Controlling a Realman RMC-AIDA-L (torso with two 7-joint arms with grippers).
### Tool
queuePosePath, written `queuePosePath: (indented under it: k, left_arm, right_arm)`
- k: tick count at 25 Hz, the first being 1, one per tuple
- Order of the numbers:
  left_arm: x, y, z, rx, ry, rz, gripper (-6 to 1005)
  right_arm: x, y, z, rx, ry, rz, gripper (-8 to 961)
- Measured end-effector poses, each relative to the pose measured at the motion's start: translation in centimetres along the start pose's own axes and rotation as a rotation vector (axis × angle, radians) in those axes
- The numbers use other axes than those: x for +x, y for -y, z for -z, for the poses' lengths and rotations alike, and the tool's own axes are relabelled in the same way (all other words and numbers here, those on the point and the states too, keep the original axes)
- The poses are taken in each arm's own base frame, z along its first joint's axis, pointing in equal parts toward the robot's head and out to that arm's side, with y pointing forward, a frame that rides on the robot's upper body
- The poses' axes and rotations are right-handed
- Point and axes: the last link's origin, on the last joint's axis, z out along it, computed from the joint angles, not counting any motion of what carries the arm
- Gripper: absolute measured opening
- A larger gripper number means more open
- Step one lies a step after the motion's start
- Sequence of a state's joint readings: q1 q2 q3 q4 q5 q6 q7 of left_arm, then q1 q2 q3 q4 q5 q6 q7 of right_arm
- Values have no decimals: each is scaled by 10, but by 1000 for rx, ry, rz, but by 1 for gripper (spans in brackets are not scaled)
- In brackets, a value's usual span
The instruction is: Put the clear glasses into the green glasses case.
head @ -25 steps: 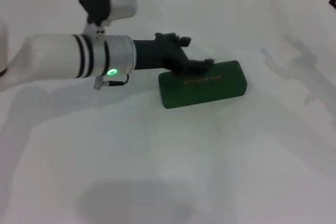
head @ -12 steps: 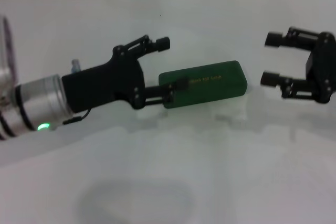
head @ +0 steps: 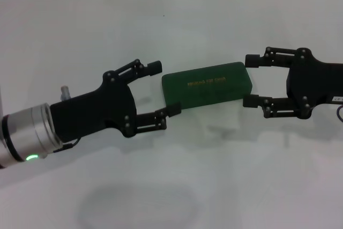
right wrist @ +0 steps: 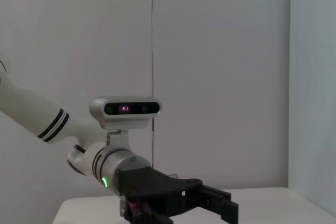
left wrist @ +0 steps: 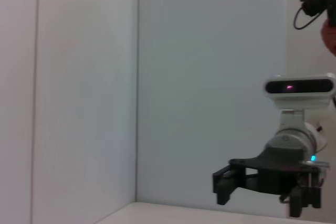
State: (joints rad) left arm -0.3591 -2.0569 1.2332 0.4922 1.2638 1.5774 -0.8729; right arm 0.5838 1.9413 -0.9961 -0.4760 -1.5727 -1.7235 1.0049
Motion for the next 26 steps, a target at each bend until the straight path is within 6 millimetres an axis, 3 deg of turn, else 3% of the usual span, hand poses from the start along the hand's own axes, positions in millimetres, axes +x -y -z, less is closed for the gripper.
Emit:
queuePosePath:
  k: [26]
  left_arm:
    - [0, -5, -2, -26, -6, -14, 892]
  right_arm:
    - [7, -4, -1, 15, -5, -1, 745]
